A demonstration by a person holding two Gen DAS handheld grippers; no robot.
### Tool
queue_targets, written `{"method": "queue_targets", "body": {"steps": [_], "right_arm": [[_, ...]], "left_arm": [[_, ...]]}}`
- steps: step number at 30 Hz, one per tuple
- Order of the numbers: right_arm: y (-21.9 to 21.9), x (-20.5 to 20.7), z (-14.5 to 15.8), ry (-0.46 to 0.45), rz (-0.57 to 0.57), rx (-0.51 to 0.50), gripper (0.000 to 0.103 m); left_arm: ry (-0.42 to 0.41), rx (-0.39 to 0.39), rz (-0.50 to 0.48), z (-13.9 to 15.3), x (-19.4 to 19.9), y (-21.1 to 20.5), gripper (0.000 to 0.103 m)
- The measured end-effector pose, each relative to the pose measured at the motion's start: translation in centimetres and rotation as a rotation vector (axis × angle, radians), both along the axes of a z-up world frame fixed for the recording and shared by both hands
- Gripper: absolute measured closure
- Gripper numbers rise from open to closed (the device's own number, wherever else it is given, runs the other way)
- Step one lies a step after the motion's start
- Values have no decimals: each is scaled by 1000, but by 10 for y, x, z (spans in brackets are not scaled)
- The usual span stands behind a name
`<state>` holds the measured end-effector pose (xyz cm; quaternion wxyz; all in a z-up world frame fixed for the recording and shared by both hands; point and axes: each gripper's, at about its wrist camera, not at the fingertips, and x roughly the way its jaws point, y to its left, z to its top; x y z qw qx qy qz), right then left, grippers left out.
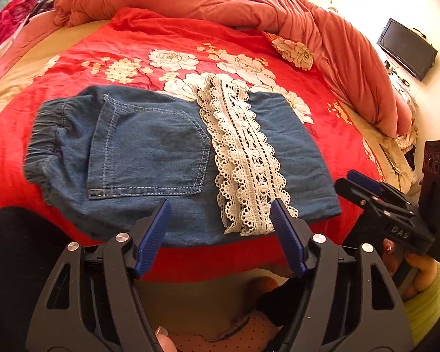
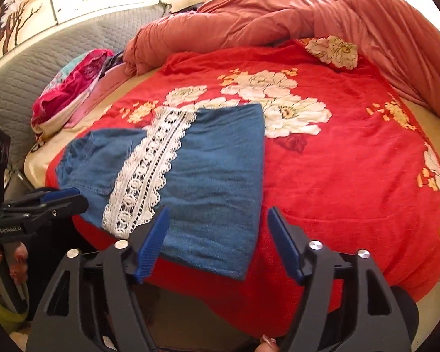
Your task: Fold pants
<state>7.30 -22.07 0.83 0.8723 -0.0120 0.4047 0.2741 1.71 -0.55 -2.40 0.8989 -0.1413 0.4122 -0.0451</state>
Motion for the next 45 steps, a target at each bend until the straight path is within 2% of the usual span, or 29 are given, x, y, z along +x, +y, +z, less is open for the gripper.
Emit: {"method": "queue_targets", "body": {"steps": [2, 6, 13, 14, 15, 24, 31, 35, 41, 45], "right_arm": [[-1, -2, 6, -9, -12, 9, 23], [-2, -3, 15, -20, -24, 26, 16], [8, -1, 27, -30, -32, 30, 15], [10, 0, 29, -31, -33, 31, 8], [13, 2, 32, -34, -35, 34, 7], [45, 19, 55, -69, 11, 30, 7], [85, 40, 69, -76, 97, 32, 6], [115, 51, 70, -71, 178, 21, 5], [171, 70, 69, -11, 328, 43, 5], [213, 79, 68, 31, 463, 34, 5]], "left_arm": [[-5, -1, 1, 2, -1, 2, 36], [-18, -3, 9, 5, -5, 8, 32], [-39, 2, 31, 11, -10, 24, 23], [-41, -7, 32, 11, -11, 26, 23], [-44, -7, 33, 12, -12, 28, 22], [-44, -23, 75, 10, -14, 56, 20], [-45, -17, 113, 14, -16, 85, 15], [-44, 6, 173, 18, -17, 113, 11], [35, -96, 196, 5, -7, 146, 11], [65, -90, 204, -3, 4, 151, 11]]}}
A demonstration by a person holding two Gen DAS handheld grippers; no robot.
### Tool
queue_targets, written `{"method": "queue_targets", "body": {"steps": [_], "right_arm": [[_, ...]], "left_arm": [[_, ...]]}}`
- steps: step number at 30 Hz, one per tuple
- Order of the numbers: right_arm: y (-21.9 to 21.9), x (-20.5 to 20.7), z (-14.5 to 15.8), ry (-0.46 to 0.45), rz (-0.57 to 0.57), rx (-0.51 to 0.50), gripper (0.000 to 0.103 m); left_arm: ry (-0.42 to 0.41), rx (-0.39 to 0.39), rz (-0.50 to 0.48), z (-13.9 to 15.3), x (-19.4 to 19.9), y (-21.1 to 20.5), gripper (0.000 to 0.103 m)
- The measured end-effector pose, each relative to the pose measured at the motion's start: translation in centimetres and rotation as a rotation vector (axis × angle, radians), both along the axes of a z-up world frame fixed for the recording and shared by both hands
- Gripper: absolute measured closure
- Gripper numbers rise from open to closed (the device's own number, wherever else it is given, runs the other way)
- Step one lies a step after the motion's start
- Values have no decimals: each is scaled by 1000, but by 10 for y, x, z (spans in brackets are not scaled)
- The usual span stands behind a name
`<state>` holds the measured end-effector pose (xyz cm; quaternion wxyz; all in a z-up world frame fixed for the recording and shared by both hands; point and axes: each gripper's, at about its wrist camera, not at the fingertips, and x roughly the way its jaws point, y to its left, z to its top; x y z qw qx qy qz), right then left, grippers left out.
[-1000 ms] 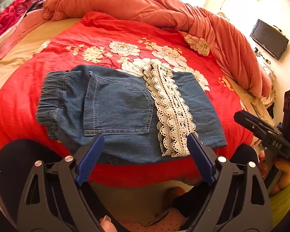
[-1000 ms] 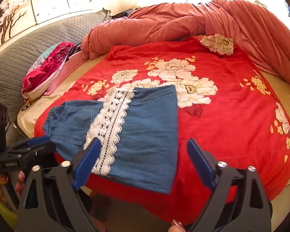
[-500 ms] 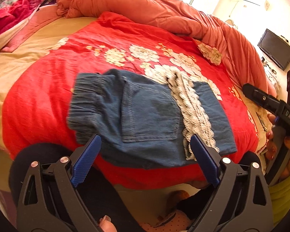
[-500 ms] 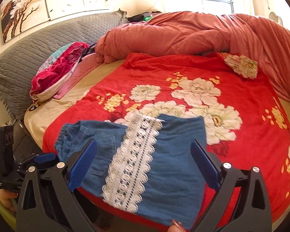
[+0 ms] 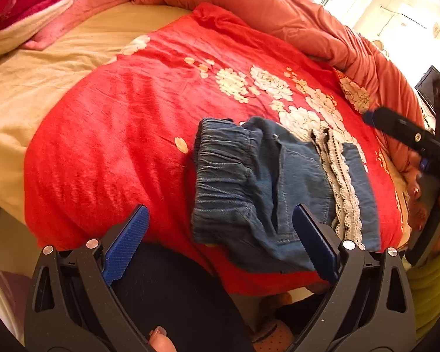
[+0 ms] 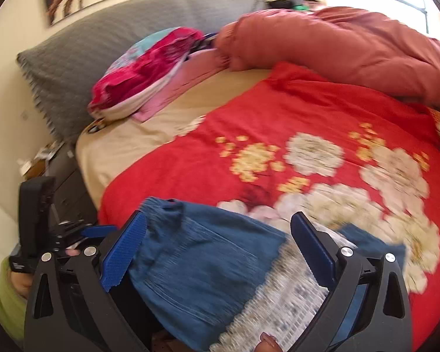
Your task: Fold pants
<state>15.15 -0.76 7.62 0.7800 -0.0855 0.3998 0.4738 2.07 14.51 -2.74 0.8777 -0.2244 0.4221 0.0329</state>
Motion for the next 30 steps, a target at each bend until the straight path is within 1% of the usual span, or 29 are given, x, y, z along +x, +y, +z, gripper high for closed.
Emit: {"method": "queue_targets", "body": {"steps": [1, 2, 3, 4, 5, 8, 14, 18, 19, 20, 21, 22, 24, 25, 26, 27, 28, 29, 30], "right_arm": [[13, 2, -2, 16, 45, -16, 5], [25, 3, -5, 26, 82, -33, 5], [36, 4, -9, 41, 122, -46, 5], [44, 4, -13, 51, 147, -64, 5], [51, 4, -17, 56, 162, -85, 5], [73, 6, -30, 88, 223, -131, 5], [101, 6, -54, 173, 350, -170, 5], [114, 7, -76, 193, 384, -222, 6], [117, 6, -80, 198, 395, -225, 12], [119, 4, -85, 208, 414, -222, 31], [121, 1, -88, 224, 435, -216, 39], [121, -1, -91, 238, 452, -200, 52], [117, -2, -89, 238, 457, -165, 59], [112, -3, -86, 231, 451, -139, 65], [105, -2, -81, 233, 444, -104, 69], [99, 0, -77, 237, 436, -76, 71], [90, 2, -71, 251, 425, -34, 72], [80, 4, -65, 256, 419, 5, 72], [74, 4, -60, 253, 416, 30, 72]], "left_arm": [[1, -6, -6, -2, 2, 0, 14], [5, -9, -15, -4, 4, 0, 23], [14, -20, -20, -8, 7, -1, 29], [21, -30, -28, -11, 9, -2, 38], [31, -39, -41, -15, 10, -2, 44], [42, -37, -61, -18, 12, -5, 46], [43, -37, -67, -20, 10, -6, 46], [46, -35, -65, -21, 11, -7, 46], [47, -34, -64, -21, 11, -7, 46], [48, -34, -63, -21, 13, -7, 46], [52, -33, -61, -21, 14, -8, 46], [55, -31, -59, -21, 14, -8, 46], [62, -28, -59, -21, 15, -8, 46], [64, -27, -61, -21, 15, -9, 45], [64, -28, -62, -21, 15, -9, 44], [63, -31, -63, -21, 15, -9, 44], [60, -34, -62, -20, 15, -8, 40], [59, -33, -59, -19, 14, -8, 34], [53, -35, -49, -17, 13, -9, 30]]}}
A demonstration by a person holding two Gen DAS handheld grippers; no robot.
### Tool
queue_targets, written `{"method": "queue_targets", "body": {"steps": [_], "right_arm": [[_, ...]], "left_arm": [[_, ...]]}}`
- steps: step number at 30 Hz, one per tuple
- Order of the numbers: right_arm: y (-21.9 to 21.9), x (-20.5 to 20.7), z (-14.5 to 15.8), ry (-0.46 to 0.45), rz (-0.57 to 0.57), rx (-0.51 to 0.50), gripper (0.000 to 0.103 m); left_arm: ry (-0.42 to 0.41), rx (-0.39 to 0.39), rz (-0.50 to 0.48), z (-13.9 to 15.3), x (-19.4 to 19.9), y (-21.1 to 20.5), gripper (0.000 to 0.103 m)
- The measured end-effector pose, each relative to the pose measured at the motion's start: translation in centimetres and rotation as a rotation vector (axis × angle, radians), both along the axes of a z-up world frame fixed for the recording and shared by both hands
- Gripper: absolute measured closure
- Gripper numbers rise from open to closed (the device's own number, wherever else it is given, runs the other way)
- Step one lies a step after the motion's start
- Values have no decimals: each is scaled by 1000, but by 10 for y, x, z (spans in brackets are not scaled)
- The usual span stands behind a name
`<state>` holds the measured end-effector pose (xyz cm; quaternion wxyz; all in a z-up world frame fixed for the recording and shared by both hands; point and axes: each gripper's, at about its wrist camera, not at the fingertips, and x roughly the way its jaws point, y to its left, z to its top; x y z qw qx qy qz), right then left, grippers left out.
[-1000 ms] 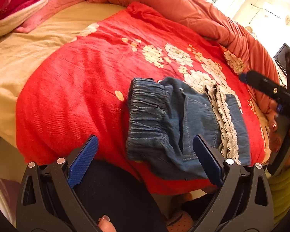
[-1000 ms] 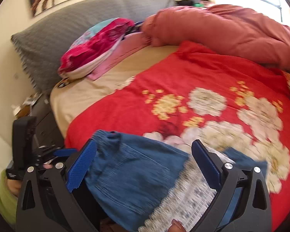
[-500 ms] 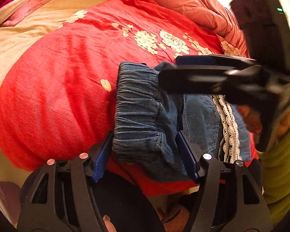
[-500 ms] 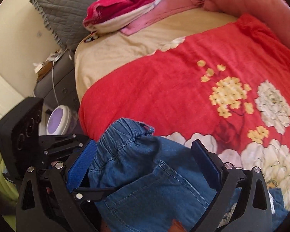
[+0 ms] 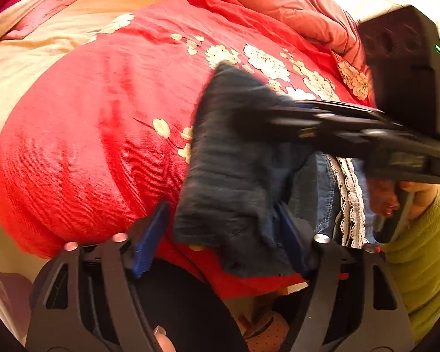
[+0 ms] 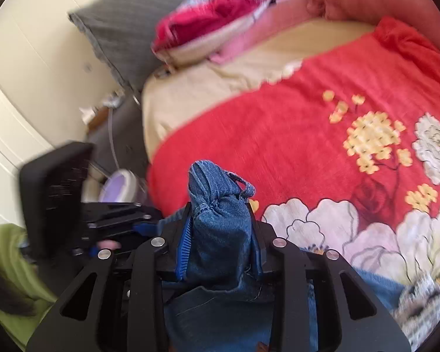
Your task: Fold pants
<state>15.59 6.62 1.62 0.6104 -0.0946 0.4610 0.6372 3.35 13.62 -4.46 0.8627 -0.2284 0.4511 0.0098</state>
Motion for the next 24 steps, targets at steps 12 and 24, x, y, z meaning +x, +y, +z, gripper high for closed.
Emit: {"method": "queue_targets", "body": {"steps": [12, 24], "right_arm": [[-89, 12, 51, -5, -104, 194, 72], [-180, 45, 58, -28, -244, 300, 58]], "left_arm": [[-103, -147, -71, 26, 12, -58, 41], [-181, -120, -163, 56, 40, -144, 46]]}}
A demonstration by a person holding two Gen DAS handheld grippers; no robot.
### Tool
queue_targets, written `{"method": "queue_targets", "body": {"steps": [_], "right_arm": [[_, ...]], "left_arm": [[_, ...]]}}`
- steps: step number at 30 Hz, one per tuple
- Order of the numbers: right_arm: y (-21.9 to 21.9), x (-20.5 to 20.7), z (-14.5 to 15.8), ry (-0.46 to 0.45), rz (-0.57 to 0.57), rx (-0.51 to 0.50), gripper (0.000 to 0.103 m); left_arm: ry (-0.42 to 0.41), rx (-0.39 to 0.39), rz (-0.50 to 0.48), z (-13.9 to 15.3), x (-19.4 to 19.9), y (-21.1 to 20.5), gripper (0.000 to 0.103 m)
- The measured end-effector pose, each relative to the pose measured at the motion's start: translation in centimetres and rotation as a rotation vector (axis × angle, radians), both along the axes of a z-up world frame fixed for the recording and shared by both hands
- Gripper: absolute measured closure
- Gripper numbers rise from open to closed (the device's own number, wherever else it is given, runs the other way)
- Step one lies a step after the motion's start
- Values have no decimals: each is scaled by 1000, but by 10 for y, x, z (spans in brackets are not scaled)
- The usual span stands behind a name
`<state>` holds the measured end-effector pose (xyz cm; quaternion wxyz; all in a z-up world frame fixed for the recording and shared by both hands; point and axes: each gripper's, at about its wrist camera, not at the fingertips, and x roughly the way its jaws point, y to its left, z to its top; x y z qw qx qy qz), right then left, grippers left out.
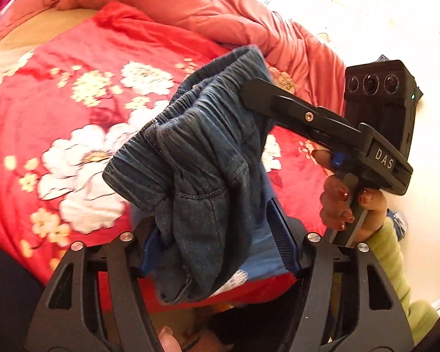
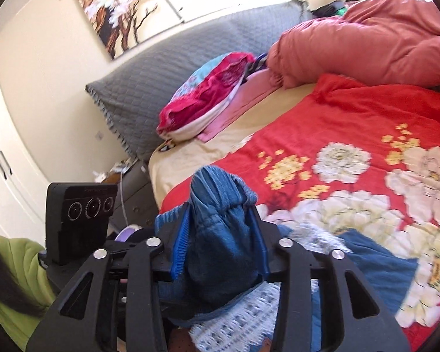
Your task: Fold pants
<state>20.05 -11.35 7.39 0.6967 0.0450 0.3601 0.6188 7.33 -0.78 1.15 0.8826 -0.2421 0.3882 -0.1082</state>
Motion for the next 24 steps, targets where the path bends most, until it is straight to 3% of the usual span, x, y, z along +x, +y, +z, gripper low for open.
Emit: {"method": "queue_targets", "body": {"steps": [2, 3, 5, 7, 8, 10, 13, 16, 22, 24], "right_arm": [[-23, 9, -4, 34, -60, 49, 44], [-36, 12, -6, 45, -95, 68, 42], [-59, 15, -9, 59, -148, 93, 35], [-77, 15, -13, 49, -219, 71, 29], [-87, 13, -16, 45, -253, 61, 29], [-99, 6, -21, 27, -321, 8, 28], [-105, -10, -26, -14, -370, -60, 25], [-93, -29, -29, -81, -367, -137, 24], [-72, -51, -71, -148, -400, -417, 24], [-74, -52, -85, -136, -406, -451, 23]], "left_arm": [[-14, -20, -32, -2, 3, -9, 46], [-15, -32, -69, -4, 5, -15, 44], [-4, -88, -225, -10, 6, -33, 36], [-7, -131, -321, -14, 2, -43, 35], [-12, -155, -347, -15, 0, -45, 36], [-17, -147, -310, -15, -3, -36, 36], [-27, 28, -178, -11, -3, -21, 36], [13, 221, -79, -16, 2, -20, 36], [76, 370, -102, -49, 9, -30, 35], [100, 383, -120, -62, 4, -33, 35]]}}
